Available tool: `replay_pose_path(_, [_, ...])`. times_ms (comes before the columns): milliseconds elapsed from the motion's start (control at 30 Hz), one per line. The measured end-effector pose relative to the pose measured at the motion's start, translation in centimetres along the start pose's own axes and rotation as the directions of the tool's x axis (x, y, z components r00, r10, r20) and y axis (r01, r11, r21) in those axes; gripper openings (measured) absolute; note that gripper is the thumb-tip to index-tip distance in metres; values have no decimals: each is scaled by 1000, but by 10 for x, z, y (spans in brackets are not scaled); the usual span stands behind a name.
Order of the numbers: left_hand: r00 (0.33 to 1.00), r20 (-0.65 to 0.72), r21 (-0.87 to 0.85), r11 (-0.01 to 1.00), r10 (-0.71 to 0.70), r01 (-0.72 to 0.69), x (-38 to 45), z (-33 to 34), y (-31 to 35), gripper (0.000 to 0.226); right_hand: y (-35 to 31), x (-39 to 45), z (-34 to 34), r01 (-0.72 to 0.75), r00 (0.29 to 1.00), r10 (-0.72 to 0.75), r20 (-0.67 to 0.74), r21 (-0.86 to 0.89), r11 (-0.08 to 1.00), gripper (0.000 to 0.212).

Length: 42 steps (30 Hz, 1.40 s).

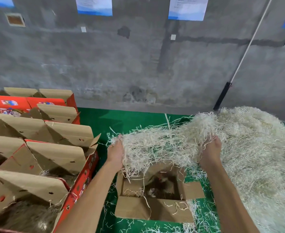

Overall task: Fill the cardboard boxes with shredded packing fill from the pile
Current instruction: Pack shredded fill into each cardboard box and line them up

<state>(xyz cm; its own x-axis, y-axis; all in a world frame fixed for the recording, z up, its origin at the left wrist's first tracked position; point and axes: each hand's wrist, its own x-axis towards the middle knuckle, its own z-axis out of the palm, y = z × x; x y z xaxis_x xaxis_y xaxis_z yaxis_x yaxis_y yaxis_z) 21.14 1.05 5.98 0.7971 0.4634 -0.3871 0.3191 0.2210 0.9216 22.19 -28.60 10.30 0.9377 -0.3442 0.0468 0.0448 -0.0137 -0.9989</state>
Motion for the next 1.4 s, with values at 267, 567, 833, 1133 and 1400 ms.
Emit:
replay_pose_path(267, [938,333,230,956,100,-183,-60,59,0,134,13,-49,66,141,925,-70,372,-168,976,14])
replay_pose_path(567, [971,234,189,978,44,-90,-22,18,9,62,31,-30,24,-120,983,158,97,-317,941,36])
replay_pose_path(833, [963,239,262,947,121,-184,-30,19,7,84,18,-40,28,-83,967,70,244,46,995,18])
replay_pose_path(1133, [869,489,138,990,-79,12,-45,34,-7,108,23,-71,53,-87,866,96,490,-41,995,40])
replay_pose_path(1400, [956,258,264,941,142,-211,-21,-11,16,79,17,-26,7,-173,965,115,234,247,953,36])
